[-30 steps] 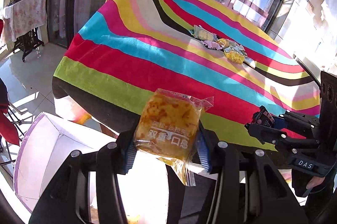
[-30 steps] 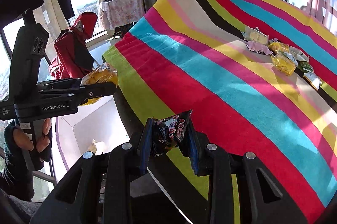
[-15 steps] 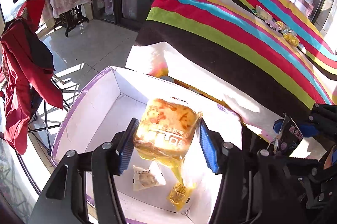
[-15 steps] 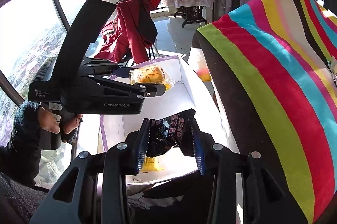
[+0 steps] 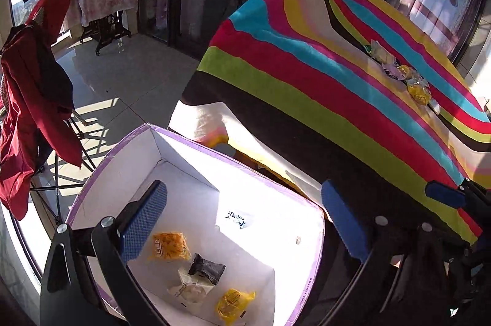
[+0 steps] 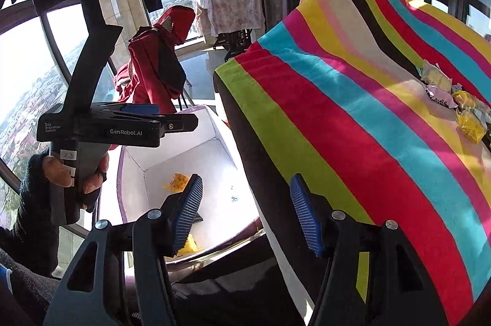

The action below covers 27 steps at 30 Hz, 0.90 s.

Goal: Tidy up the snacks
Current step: 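Move both open grippers back over the snack pile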

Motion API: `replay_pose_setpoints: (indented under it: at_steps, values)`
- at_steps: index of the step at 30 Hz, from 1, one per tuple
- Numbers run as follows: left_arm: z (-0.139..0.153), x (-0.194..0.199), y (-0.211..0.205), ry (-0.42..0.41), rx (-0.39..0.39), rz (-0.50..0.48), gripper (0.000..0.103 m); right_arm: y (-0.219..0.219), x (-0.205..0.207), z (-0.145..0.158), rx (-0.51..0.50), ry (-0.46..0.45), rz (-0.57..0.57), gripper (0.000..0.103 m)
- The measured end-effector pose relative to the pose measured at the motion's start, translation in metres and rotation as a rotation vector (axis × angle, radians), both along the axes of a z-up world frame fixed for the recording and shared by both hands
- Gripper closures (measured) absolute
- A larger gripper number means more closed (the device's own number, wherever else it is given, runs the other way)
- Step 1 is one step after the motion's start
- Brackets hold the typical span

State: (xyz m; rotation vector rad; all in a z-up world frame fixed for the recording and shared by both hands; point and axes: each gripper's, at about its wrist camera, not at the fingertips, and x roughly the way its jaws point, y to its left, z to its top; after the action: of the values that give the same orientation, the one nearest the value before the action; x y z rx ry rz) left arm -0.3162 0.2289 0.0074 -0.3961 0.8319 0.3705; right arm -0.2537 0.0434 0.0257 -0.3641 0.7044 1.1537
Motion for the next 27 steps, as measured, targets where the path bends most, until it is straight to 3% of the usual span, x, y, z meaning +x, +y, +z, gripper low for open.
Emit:
replay_pose_setpoints:
  at_steps: [8, 10, 14, 17, 21, 24, 27]
  values:
    - [0.036, 0.107, -0.077, -0.027, 0.050, -0.291, 0.002, -0.070, 0.050, 0.008, -0.015, -0.094, -0.204, 0.023]
    - [0.037, 0.144, -0.091, -0.023, 0.050, -0.315, 0.002, -0.090, 0.068, 0.008, -0.017, -0.094, -0.281, 0.017]
    - [0.025, 0.218, -0.118, 0.004, -0.029, -0.336, 0.002, -0.129, 0.117, 0.000, -0.041, -0.068, -0.476, 0.017]
    - [0.015, 0.258, -0.140, -0.001, -0.037, -0.348, 0.002, -0.155, 0.155, -0.005, -0.022, -0.011, -0.587, 0.017]
    - [0.003, 0.290, -0.162, 0.006, -0.037, -0.367, 0.002, -0.183, 0.205, -0.012, -0.019, 0.045, -0.720, 0.017]
    - [0.000, 0.296, -0.173, 0.021, 0.019, -0.377, 0.002, -0.195, 0.243, -0.011, 0.004, 0.080, -0.800, 0.017]
    - [-0.001, 0.292, -0.172, 0.005, 0.015, -0.388, 0.002, -0.191, 0.279, -0.010, -0.007, 0.052, -0.821, 0.017]
